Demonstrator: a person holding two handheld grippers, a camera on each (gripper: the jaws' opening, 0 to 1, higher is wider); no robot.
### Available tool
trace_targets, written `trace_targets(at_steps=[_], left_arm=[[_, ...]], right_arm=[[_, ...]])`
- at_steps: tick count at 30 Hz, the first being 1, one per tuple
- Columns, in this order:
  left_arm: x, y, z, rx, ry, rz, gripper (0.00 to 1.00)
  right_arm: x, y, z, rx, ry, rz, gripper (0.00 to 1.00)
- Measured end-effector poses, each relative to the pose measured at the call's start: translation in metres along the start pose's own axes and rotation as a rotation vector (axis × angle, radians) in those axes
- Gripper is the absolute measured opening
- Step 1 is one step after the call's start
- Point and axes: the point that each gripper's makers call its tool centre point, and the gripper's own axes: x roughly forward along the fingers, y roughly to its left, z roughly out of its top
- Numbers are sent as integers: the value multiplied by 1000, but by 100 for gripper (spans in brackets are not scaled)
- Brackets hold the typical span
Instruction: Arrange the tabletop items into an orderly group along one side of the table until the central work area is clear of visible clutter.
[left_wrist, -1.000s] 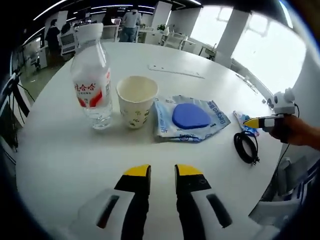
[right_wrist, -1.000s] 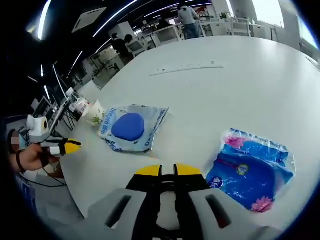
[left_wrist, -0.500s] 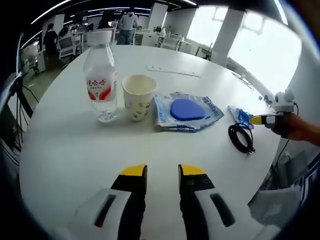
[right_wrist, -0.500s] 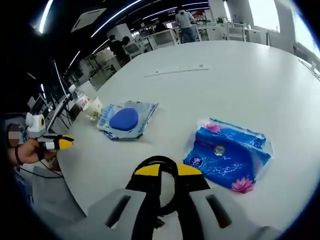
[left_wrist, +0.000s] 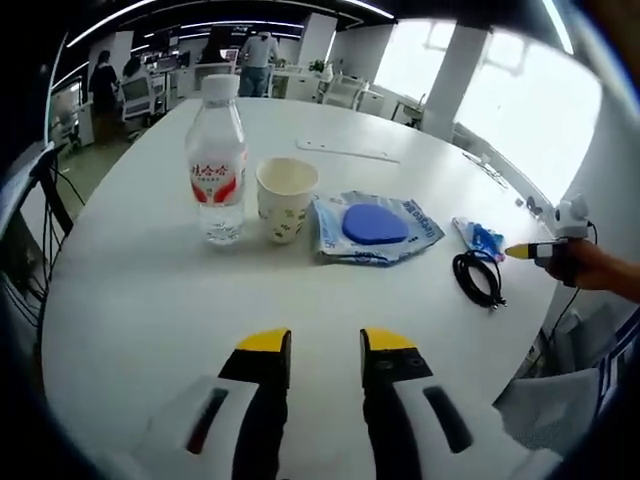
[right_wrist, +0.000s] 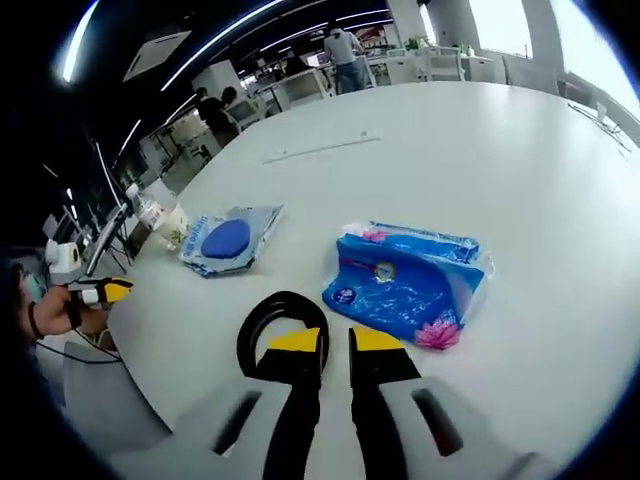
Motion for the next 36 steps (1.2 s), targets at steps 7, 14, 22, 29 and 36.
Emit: trace_targets(at_steps=[7, 14, 22, 29, 36], left_arm=[[-4, 2, -2, 13, -4, -1, 27], [-8, 4, -4, 14, -5, 4, 27], [-13, 9, -5, 4, -7, 17, 27], [-16, 11, -4, -4, -11, 25, 27], [-16, 12, -2, -10, -19, 34, 27]], right_arm=[[-9, -12, -8, 27, -4, -30, 8], [-12, -34, -7, 82, -27, -82, 7], [-15, -59, -6, 167, -40, -144, 7], [-14, -73, -2, 177, -34, -170, 11], [-13, -79, 3, 169, -12, -194, 19]])
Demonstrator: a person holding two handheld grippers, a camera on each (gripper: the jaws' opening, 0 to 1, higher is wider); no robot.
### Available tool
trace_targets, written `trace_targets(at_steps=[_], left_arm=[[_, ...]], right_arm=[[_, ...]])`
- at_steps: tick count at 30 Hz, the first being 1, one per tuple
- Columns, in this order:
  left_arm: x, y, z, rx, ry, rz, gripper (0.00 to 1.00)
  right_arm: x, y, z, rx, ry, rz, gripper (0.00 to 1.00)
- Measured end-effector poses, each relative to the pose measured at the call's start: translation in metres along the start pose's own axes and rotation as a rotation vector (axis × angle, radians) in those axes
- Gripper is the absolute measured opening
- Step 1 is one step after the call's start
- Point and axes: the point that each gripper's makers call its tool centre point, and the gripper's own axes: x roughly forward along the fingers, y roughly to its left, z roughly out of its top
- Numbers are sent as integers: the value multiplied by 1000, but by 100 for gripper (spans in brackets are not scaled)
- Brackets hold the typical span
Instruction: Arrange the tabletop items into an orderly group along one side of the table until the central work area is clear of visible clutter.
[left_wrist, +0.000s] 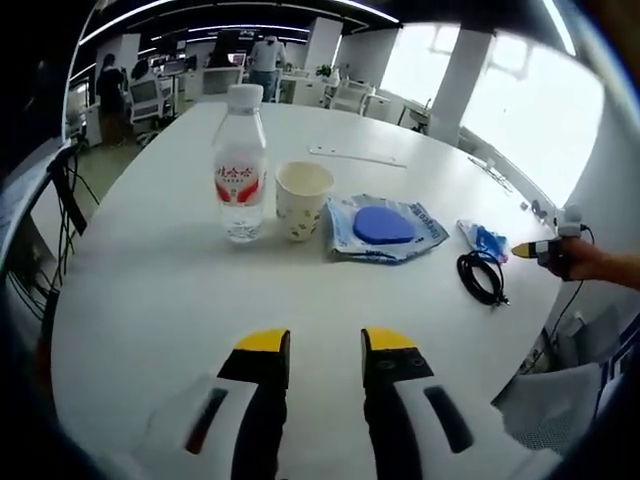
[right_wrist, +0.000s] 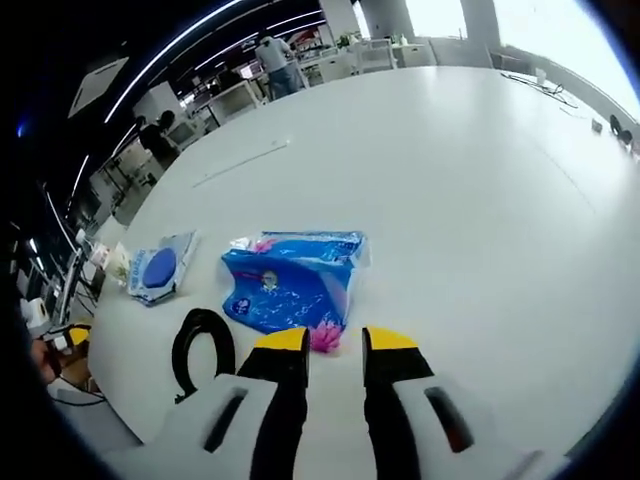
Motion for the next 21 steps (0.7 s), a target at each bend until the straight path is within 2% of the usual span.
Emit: trace_targets(at_steps=[7, 21], left_arm=[[-3, 1, -1, -6, -1, 7, 27], [-9, 4, -2, -16, -4, 22, 27]], right_arm=[[5, 3, 5, -10, 16, 2, 20], [15, 5, 0, -41, 72, 9, 16]])
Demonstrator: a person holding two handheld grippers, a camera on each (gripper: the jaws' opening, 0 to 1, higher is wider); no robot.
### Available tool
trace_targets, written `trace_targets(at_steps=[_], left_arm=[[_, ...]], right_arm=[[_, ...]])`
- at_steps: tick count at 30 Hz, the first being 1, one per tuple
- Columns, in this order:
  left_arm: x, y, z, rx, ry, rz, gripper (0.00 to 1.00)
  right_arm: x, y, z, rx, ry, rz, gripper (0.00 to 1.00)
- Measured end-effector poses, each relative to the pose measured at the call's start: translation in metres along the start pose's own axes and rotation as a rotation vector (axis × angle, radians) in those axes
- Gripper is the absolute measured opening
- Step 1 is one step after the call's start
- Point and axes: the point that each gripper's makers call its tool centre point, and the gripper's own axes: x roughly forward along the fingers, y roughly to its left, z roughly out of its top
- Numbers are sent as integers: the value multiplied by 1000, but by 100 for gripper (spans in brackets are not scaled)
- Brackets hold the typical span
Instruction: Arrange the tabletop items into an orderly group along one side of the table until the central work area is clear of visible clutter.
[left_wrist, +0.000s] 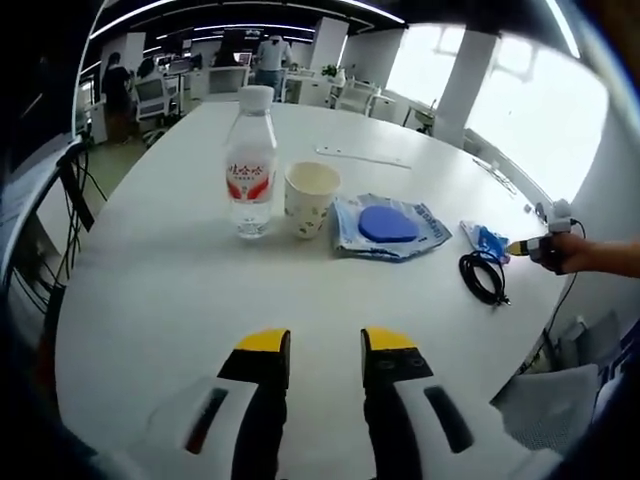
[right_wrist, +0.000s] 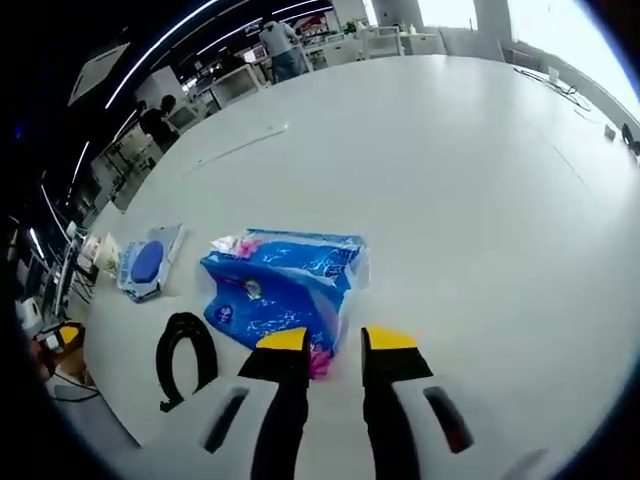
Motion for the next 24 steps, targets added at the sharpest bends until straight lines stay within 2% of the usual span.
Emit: trace_targets(at_steps=[9, 15, 20, 24], left_arm=[[-2, -3, -2, -3, 1, -8, 27], [-4, -3, -1, 2, 0, -10, 27], [-6, -1, -2, -1, 3, -5, 26], [-6, 0, -4, -2, 7, -5, 26]], right_arm=[[-5, 12, -1, -8, 8, 7, 7], [-5, 12, 1, 6, 3, 0, 1], [-6, 12, 6, 47, -10, -2, 0], [-5, 17, 11, 44, -19, 8, 0]])
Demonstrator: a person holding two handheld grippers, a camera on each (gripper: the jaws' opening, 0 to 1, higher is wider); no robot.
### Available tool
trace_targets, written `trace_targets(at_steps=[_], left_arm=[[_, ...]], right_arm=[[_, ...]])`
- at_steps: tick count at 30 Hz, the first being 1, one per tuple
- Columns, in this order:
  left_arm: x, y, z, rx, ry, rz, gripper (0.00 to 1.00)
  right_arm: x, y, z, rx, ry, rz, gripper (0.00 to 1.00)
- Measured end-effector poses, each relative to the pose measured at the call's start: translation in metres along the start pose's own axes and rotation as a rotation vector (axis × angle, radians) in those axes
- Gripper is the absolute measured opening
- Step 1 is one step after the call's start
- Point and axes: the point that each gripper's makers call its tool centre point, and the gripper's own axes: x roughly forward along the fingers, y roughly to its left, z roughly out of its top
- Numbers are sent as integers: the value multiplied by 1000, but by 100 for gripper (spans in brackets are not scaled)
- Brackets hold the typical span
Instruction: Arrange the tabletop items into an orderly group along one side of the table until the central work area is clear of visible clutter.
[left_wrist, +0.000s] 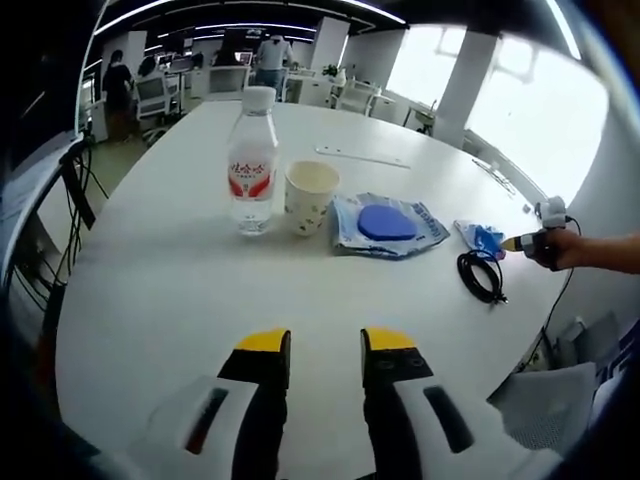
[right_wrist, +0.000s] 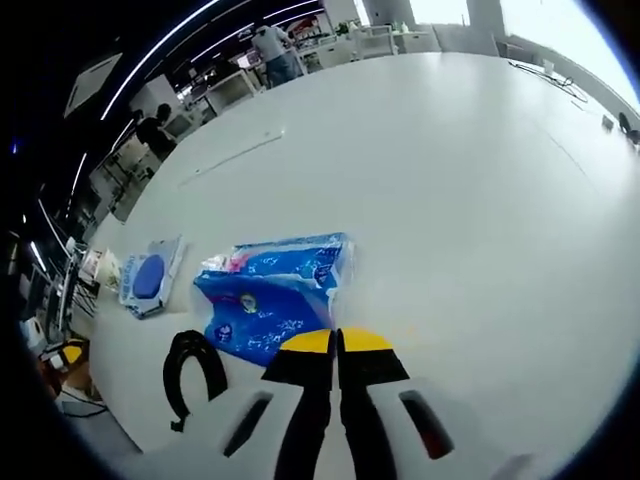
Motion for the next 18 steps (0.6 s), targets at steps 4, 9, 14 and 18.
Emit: trace_targets(at_steps=[4, 9, 14, 18], left_arm=[[1, 0, -2, -1, 5, -2, 27], [1, 0, -2, -9, 1, -1, 27], [0, 1, 0, -9, -4, -1, 27], [-1, 4, 2, -14, -10, 4, 27]], right_arm=[[2, 5, 5, 5, -8, 10, 0], [6, 12, 12, 8, -18, 21, 0], [11, 22, 22, -8, -26, 33, 0], [15, 30, 31, -31, -31, 50, 0]])
